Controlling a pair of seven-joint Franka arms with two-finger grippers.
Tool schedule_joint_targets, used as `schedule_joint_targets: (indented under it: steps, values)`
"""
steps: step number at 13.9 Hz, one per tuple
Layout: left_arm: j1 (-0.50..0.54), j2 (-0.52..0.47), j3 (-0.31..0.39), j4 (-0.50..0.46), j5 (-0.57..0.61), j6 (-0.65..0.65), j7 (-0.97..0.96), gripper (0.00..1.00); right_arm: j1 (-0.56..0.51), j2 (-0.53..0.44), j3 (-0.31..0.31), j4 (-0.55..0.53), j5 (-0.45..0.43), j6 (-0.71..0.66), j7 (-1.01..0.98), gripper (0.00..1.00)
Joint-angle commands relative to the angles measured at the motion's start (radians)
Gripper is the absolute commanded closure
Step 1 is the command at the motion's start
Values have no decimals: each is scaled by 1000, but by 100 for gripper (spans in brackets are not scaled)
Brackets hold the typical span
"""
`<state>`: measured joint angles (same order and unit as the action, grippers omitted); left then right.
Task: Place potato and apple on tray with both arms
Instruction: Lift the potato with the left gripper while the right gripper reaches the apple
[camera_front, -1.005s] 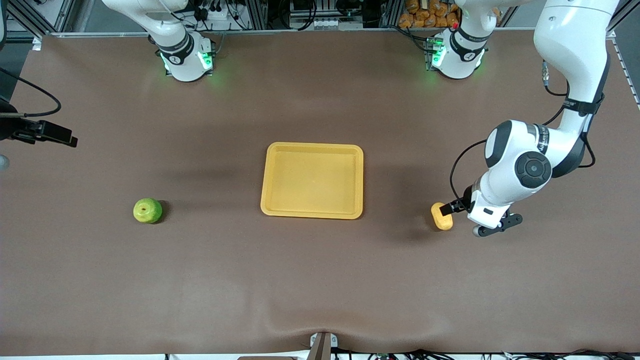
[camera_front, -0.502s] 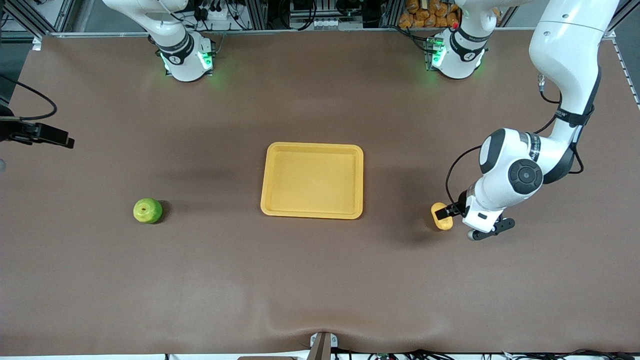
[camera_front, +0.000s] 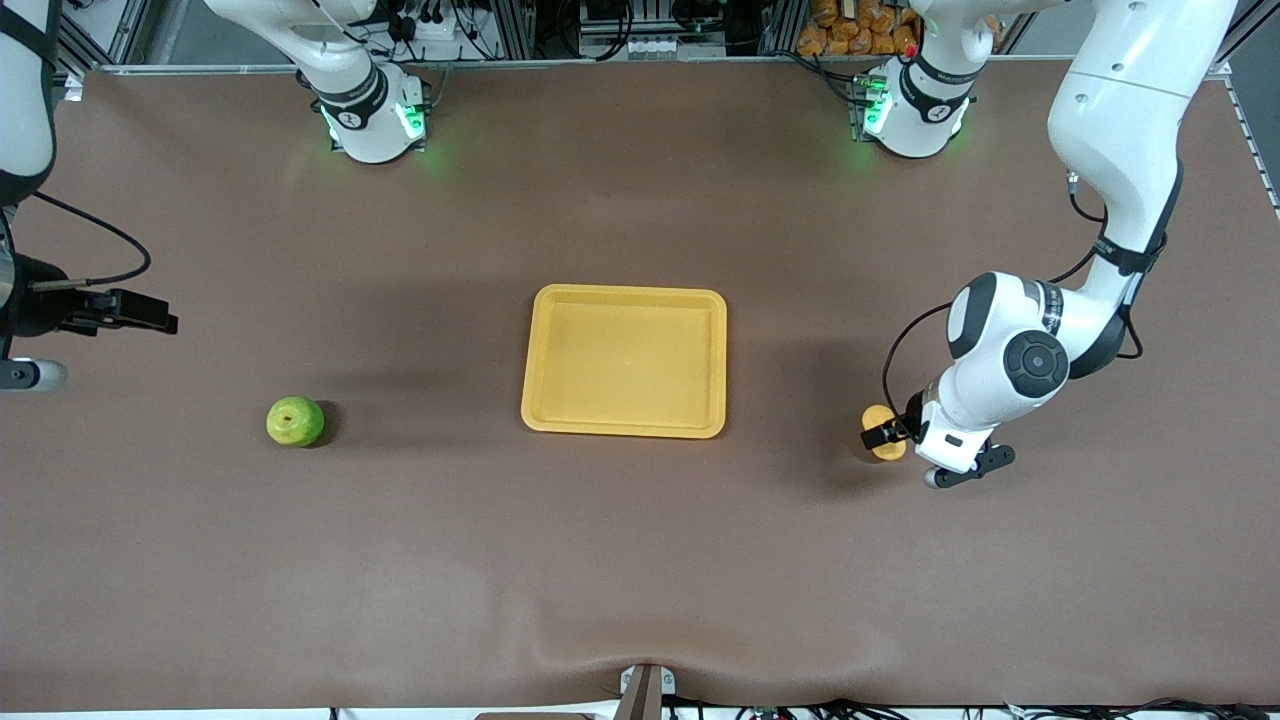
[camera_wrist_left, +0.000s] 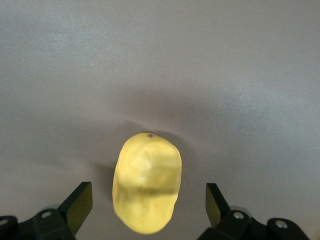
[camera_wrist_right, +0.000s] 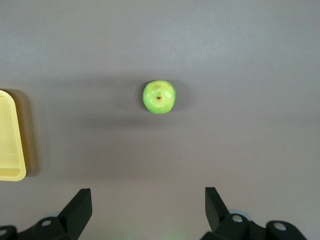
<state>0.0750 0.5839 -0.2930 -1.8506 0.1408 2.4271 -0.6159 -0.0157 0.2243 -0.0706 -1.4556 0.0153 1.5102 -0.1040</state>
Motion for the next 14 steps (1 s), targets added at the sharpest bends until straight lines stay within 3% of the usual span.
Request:
schedule_joint_targets:
  steps: [1, 5, 14]
  values:
    - [-4, 30, 3, 21, 26, 18, -31, 3, 2, 35, 0, 31, -14, -5, -14, 0]
    - [-4, 42, 3, 27, 55, 18, -31, 16, -7, 75, -1, 34, -15, 11, -19, 0]
    - [-3, 28, -3, 25, 62, 3, -28, 97, -4, 101, -5, 38, -5, 58, -11, 0]
